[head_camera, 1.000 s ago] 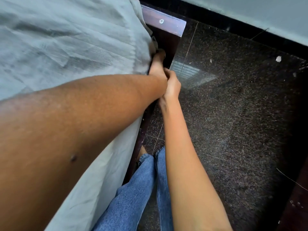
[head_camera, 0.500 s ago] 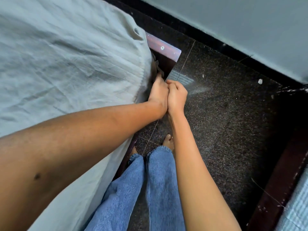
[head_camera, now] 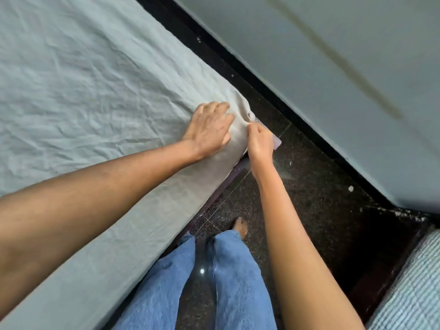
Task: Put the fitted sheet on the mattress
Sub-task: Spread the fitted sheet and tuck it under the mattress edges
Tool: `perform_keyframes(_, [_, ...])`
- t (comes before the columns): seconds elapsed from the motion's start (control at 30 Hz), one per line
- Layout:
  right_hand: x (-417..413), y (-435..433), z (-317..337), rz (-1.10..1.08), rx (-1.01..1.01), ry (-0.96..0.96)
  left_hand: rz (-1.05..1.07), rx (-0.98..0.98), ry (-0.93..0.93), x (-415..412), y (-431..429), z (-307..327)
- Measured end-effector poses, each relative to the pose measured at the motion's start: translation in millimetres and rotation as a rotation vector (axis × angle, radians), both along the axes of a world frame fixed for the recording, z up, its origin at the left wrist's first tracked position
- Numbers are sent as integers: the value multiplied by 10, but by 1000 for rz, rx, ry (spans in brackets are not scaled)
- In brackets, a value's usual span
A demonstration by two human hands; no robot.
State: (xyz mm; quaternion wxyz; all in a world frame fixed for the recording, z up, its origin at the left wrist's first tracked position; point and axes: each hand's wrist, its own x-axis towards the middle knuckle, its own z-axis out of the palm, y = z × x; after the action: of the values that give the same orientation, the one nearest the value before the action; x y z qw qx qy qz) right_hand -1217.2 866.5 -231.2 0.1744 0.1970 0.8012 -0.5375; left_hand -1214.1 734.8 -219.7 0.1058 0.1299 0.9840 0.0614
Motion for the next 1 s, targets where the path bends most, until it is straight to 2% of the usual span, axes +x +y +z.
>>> perform_keyframes(0.07, [-67,-42,-9,116,45,35,120,4,-82,-13,-96,-25])
perform_keyframes(0.13, [-160,-75,-55,232,110,5,145,6,-143,-6,-153,-96])
perform_keyframes(0.33, [-463,-235,1,640,428,-232,248,5,-191,-173,-59,-148])
perform_keyframes(0.47, [-767,-179,129,815,385,-311,361,-72,-223,-343,115,-129])
perform_keyframes(0.57, [-971,-34,175,803,375,-227,452,-179,-273,-526,272,-111])
perform_keyframes(0.73, [-1299,11,198,675,334,-107,483,-398,-485,-696,451,-86])
perform_keyframes(0.8, [-1399,-12,105,624,273,-164,526,-343,-556,-625,501,-107])
perform_keyframes(0.9, [-1465,-127,-37,597,164,-321,728,-95,-620,-617,476,-150])
perform_keyframes(0.97, [-1464,-235,-73,672,180,-262,798,7,-569,-642,423,-157])
perform_keyframes(1.0, [-1469,-300,-65,720,199,-174,827,30,-475,-654,402,-174])
